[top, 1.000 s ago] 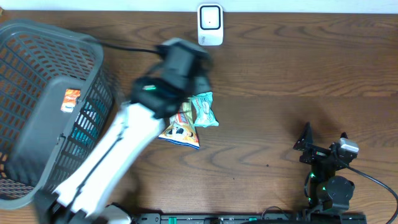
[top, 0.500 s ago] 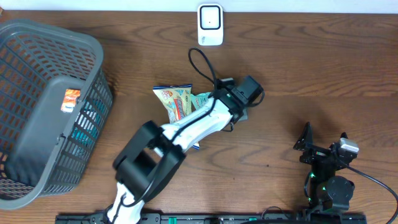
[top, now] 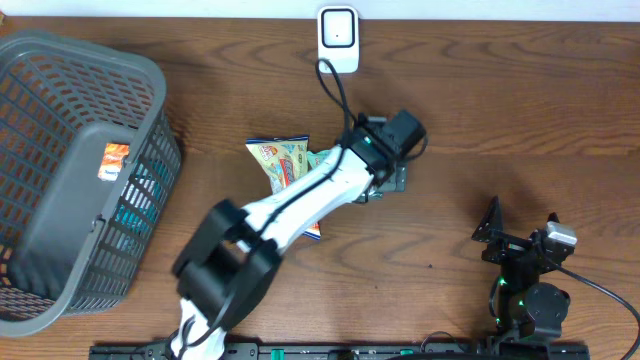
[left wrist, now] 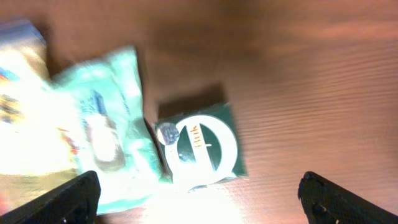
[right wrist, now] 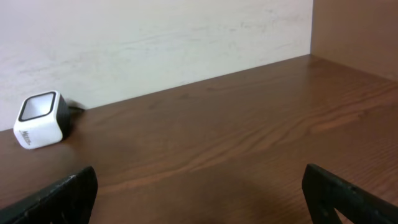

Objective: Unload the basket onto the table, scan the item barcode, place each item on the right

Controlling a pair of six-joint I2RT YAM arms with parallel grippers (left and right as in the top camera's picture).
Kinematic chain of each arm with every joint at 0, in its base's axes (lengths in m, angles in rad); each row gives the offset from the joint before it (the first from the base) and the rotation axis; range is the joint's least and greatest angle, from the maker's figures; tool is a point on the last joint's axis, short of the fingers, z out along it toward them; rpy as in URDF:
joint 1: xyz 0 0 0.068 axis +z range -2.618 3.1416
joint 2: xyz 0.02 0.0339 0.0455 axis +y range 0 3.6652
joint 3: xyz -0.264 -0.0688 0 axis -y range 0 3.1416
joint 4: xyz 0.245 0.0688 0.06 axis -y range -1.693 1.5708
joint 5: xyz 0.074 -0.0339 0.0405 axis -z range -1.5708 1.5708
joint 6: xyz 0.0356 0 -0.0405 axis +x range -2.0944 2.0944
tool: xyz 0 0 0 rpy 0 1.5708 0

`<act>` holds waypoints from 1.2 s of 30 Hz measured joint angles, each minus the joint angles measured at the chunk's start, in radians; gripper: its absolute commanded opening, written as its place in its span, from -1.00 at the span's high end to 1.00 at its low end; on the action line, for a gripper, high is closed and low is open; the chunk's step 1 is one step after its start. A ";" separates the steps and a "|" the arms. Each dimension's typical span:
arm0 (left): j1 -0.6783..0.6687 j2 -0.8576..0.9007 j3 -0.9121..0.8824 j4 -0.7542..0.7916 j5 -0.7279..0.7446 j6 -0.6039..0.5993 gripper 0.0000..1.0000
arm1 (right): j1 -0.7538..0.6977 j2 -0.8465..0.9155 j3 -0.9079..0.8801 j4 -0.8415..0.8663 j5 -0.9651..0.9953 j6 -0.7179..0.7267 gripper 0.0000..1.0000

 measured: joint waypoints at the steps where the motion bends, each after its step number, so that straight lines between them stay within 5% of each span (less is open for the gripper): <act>1: 0.006 -0.041 0.032 -0.021 0.000 0.027 -0.96 | 0.000 0.000 0.000 0.000 0.000 0.000 -0.99; 7: 0.111 -0.381 0.148 -0.106 -0.098 0.135 -0.96 | 0.000 0.000 0.000 0.000 0.000 0.000 -0.99; 15: 0.469 -0.675 0.168 -0.303 -0.241 0.152 -0.95 | 0.000 0.000 0.000 0.000 0.000 0.000 -0.98; 21: 0.841 -0.645 0.105 -0.389 -0.245 0.054 -0.95 | 0.000 0.000 0.000 0.000 0.000 0.000 -0.99; 26: 1.011 -0.562 0.029 -0.388 -0.162 -0.039 -0.95 | 0.000 0.000 0.000 0.000 0.000 0.000 -0.99; 36: 1.101 -0.233 -0.002 -0.295 -0.102 -0.118 -0.95 | 0.000 0.000 0.000 0.000 0.000 0.000 -0.99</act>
